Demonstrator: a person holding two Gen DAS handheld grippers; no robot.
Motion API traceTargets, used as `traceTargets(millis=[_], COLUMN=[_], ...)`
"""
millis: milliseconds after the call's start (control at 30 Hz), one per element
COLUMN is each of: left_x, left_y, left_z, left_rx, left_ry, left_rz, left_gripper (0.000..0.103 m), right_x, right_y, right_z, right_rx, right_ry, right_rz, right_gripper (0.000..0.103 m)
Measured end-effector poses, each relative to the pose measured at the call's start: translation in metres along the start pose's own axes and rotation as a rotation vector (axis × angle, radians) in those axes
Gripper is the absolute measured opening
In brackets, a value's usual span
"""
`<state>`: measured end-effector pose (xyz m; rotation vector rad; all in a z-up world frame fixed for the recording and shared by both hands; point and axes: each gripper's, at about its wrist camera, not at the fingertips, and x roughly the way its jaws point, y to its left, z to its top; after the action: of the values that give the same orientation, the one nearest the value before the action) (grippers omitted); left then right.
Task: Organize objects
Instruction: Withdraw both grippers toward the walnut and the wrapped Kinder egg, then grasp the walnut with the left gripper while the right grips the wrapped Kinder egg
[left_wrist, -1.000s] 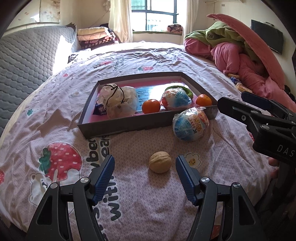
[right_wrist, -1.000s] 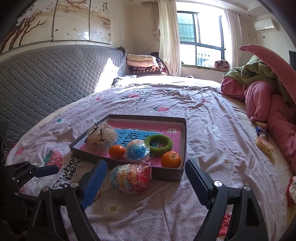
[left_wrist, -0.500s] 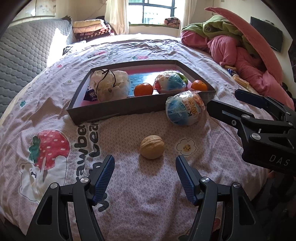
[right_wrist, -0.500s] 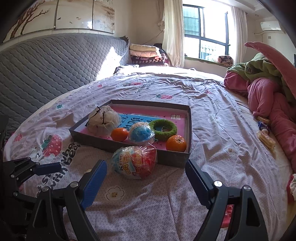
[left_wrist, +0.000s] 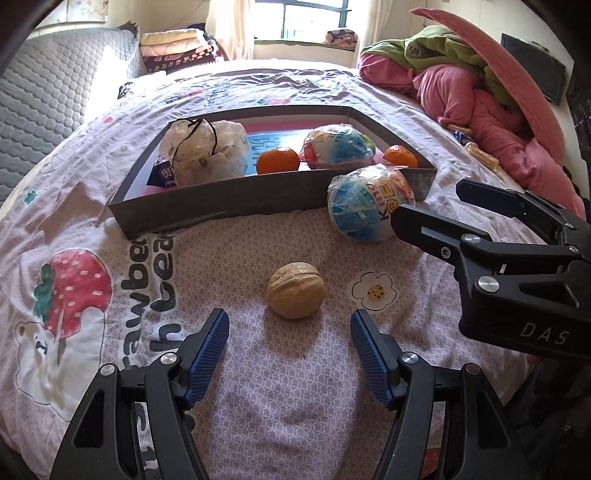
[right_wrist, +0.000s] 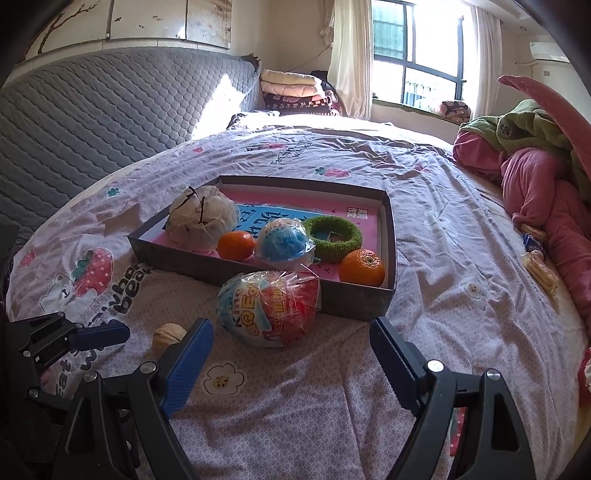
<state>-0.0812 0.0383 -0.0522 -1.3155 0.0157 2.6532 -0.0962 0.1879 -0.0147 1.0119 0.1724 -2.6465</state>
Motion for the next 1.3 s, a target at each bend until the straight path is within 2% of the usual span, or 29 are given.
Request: traceTargets(millis=[333, 600, 767, 833, 1133, 1300], left_x=[0.013, 0.020, 0.024, 0.025, 0.027, 0.028], left_y=[0.000, 0.003, 0.003, 0.003, 0.004, 0.003], left_z=[0.003, 0.009, 0.011, 0.012, 0.013, 0.014], left_rx=[0.004, -0.009, -0.002, 0.002, 0.012, 0.019], left_ry=[-0.014, -0.029, -0.039, -0.044, -0.053, -0.057], left_rz=[-0.015, -0.031, -0.026, -0.020, -0.017, -0.012], left_gripper=[0.070, 0.070, 0.065, 0.061, 0.052, 0.040], right_x=[0.023, 0.039, 0.045, 0.045, 0.046, 0.045], right_y=[-0.002, -0.004, -0.001, 0.001, 0.012, 0.011], right_z=[0.005, 0.011, 0.013, 0.014, 0.015, 0.015], right_rx=[0.008, 0.027, 0.018, 0.007, -0.041, -0.033], right_ry=[0.043, 0.072, 0.084, 0.080, 0.071, 0.069], right_rz=[0.002, 0.050, 0.069, 0.080, 0.100, 0.115], right_gripper=[0.086, 0.086, 0.085, 0.080, 0.062, 0.059])
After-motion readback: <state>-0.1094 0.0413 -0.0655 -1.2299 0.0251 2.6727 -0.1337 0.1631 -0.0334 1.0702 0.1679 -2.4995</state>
